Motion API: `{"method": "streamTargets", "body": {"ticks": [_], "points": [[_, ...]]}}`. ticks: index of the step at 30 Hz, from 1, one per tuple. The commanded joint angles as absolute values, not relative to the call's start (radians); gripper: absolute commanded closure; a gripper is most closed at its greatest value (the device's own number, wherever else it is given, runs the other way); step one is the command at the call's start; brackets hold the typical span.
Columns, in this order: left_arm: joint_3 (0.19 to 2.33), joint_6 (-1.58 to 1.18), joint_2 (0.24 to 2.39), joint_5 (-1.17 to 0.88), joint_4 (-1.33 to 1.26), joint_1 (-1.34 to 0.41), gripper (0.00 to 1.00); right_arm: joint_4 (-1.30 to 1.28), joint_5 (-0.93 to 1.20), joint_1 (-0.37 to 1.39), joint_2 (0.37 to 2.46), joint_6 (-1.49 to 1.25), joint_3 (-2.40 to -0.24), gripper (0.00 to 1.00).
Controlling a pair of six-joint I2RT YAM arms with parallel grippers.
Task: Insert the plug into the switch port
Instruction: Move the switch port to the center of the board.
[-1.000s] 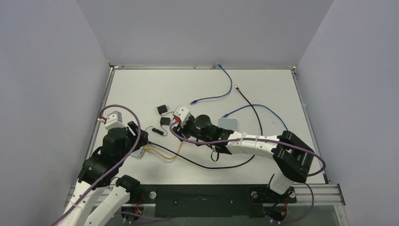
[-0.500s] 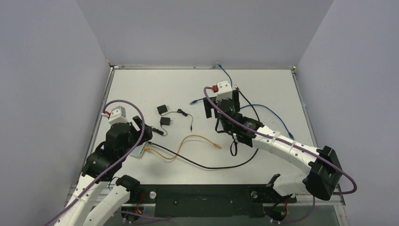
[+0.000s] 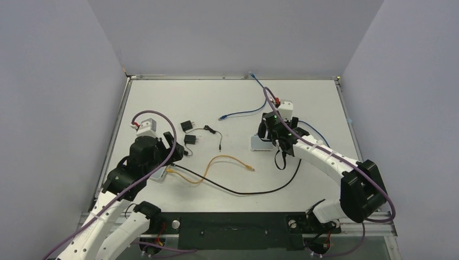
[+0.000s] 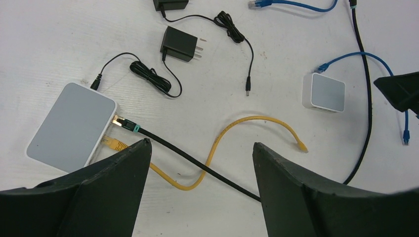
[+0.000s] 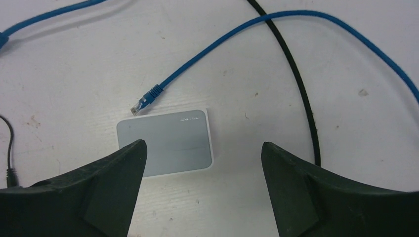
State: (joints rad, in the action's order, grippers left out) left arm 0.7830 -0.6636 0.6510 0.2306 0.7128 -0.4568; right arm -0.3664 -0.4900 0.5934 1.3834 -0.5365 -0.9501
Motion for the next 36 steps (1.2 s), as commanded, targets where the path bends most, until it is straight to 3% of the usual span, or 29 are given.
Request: {"method": "streamTargets", "body": {"ticks": [1, 10, 36], "points": [[0.773, -0.623, 0.649, 0.159, 0.646, -0.460, 0.27, -0.347, -0.368, 0.531, 1.449, -0.677, -0.932, 0.20], [0.740, -0.608, 0.656, 0.099, 0.625, -0.459, 0.27, -0.291, -0.356, 0.467, 1.579, -0.851, -0.951, 0.28], [0.718, -0.592, 0.678, 0.084, 0.608, -0.449, 0.27, -0.186, -0.320, 0.440, 1.776, -0.977, -0.999, 0.34]]}}
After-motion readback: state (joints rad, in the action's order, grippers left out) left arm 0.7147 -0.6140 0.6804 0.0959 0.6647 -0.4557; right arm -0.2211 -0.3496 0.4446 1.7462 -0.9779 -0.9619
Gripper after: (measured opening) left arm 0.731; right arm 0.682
